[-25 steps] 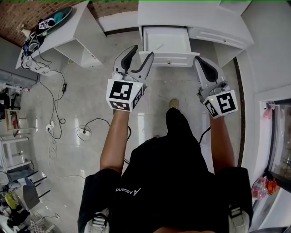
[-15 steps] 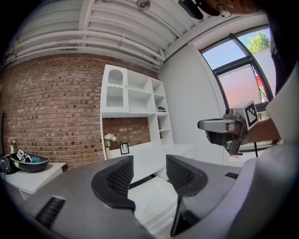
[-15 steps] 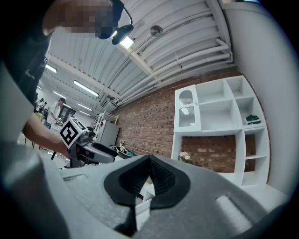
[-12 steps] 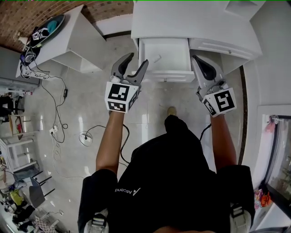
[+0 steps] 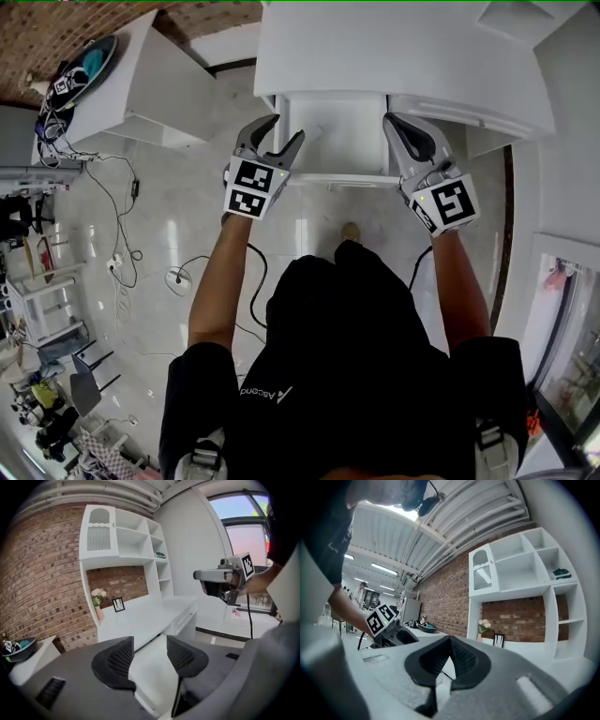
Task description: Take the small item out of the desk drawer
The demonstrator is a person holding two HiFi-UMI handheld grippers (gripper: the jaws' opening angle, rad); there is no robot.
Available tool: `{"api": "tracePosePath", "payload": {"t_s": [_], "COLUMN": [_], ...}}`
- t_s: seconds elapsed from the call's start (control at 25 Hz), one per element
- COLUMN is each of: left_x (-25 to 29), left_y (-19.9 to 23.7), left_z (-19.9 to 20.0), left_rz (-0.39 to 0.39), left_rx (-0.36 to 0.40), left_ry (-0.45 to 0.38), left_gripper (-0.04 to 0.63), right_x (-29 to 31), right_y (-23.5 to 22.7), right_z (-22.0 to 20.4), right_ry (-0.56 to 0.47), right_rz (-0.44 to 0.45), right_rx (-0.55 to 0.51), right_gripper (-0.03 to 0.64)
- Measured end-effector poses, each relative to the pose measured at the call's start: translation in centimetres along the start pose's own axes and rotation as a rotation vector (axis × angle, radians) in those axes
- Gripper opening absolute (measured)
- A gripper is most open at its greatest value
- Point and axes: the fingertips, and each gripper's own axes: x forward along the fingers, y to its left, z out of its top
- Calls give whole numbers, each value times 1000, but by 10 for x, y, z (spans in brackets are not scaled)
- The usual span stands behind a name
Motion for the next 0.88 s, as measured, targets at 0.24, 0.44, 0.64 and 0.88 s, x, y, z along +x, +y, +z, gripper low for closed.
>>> {"api": "tracePosePath", "payload": {"t_s": [0.24, 0.44, 0.64, 0.88], "left_x": [55, 104, 157, 206], "left_y": [10, 2, -1, -2], "left_z": [-39, -86, -141, -195], "left_rz": [-91, -186, -253, -306], "left_rx": [16, 40, 59, 61], "left_ry": [171, 329, 484, 604], "left_gripper": [213, 213, 213, 213], "right_x": [30, 41, 55, 69], "right_y": [-20, -32, -50, -70], "right_z": [-4, -16, -45, -75], "right_ry": [31, 69, 111, 153], "right_rz": [2, -24, -50, -76], "right_rx": [10, 12, 38, 55], "right_gripper": [1, 1, 0, 1]}}
